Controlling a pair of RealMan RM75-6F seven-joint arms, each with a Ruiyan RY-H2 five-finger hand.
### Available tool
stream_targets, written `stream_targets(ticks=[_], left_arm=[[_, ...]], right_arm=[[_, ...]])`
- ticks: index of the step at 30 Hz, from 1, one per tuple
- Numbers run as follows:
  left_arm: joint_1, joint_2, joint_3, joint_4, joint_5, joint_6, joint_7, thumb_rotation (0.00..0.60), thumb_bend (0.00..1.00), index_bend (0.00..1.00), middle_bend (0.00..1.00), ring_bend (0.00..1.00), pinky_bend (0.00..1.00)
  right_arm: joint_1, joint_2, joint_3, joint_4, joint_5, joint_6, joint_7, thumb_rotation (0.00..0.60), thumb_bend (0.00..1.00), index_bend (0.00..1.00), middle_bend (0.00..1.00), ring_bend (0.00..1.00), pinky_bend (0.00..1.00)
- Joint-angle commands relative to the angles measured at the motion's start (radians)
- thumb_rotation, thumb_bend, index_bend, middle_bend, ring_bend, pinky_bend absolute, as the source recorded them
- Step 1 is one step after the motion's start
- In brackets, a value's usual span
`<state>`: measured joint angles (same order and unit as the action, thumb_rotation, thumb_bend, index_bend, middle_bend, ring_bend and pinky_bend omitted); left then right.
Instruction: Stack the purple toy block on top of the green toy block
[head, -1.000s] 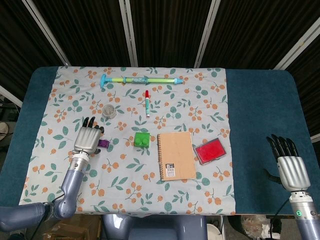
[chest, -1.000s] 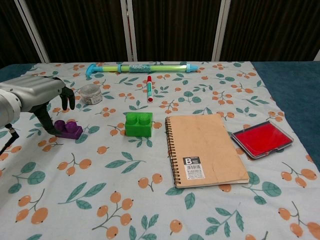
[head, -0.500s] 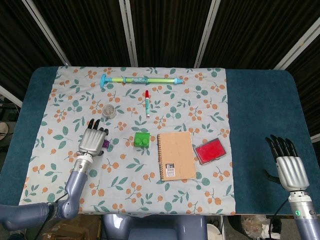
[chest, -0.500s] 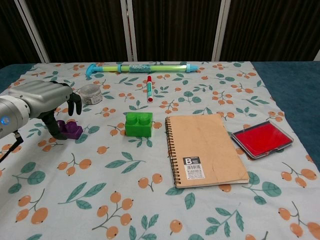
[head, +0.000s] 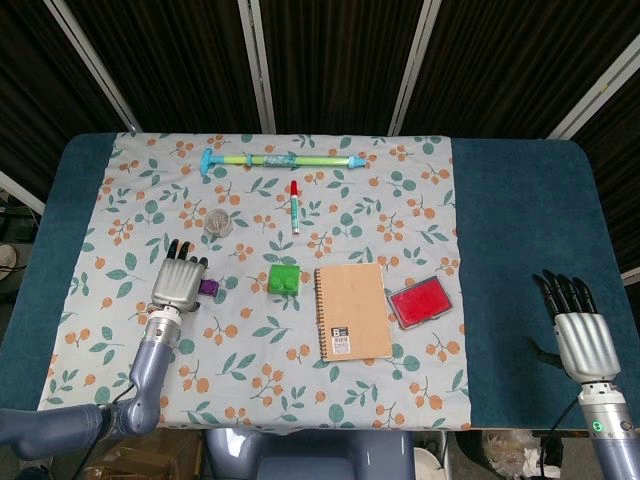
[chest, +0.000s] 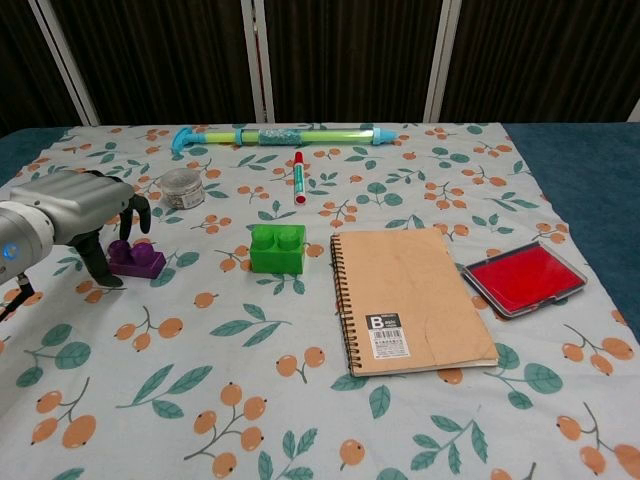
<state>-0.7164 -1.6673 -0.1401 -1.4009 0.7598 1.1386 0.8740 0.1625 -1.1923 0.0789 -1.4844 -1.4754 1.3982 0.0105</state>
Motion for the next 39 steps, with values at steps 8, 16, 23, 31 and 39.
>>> stream_targets(ticks=[8,16,23,31,39], left_arm=[[-0.010,-0.029,0.000,0.044,0.019,-0.025,-0.032,0.600,0.17,0.32,0.39,0.10,0.00],[-0.009,-0.021,0.000,0.014,0.022,-0.002,-0.012,0.600,0.17,0.35,0.42,0.10,0.00],[-0.013,-0.030,-0.005,0.025,0.007,-0.001,0.002,0.600,0.17,0.40,0.42,0.11,0.00],[-0.024,-0.053,-0.006,0.044,0.004,-0.002,0.021,0.600,0.18,0.42,0.43,0.11,0.00],[-0.023,-0.063,0.000,0.049,0.008,0.013,0.037,0.600,0.18,0.43,0.45,0.12,0.00]], right_arm=[[0.006,-0.008,0.001,0.005,0.006,-0.011,-0.014,0.600,0.22,0.02,0.06,0.05,0.00],[0.004,-0.006,-0.001,0.004,0.001,-0.006,-0.009,0.600,0.22,0.02,0.06,0.05,0.00],[0.004,-0.007,-0.001,0.006,0.002,-0.006,-0.008,0.600,0.22,0.02,0.06,0.05,0.00],[0.006,-0.007,0.001,0.010,0.010,-0.014,-0.006,0.600,0.22,0.02,0.06,0.05,0.00],[0.005,-0.004,0.000,0.009,0.006,-0.011,-0.002,0.600,0.22,0.02,0.06,0.05,0.00]])
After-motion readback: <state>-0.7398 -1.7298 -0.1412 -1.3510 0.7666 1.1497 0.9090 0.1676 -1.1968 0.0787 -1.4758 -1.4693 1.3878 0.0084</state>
